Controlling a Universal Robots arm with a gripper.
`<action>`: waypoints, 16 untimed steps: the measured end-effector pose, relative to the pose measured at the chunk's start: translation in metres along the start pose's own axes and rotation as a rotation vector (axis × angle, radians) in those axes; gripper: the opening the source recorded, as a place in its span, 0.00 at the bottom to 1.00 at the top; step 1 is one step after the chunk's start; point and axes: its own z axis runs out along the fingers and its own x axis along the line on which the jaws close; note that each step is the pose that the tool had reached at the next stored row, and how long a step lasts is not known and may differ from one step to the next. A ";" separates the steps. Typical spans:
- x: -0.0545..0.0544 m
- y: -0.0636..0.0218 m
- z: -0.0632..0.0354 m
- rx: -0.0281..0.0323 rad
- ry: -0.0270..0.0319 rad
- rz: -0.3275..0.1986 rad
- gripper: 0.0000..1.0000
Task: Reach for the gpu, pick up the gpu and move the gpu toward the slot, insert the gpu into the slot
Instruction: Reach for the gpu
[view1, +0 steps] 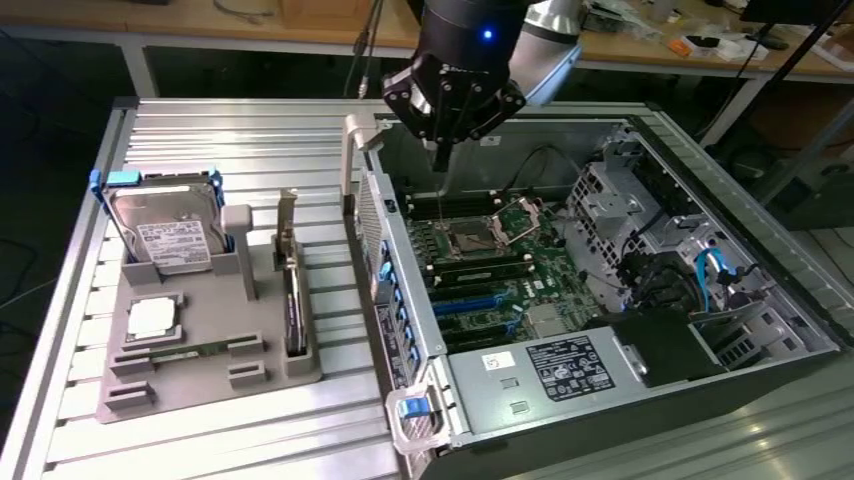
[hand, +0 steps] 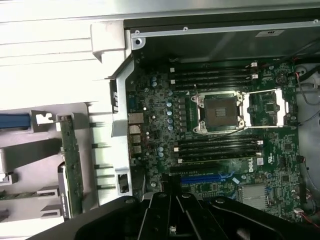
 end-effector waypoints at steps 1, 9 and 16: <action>0.003 -0.0003 -0.0001 0.0000 0.0000 0.000 0.11; 0.028 -0.0021 -0.0007 -0.0001 0.0000 0.000 0.11; 0.047 -0.0035 -0.0013 0.0000 0.0001 0.000 0.11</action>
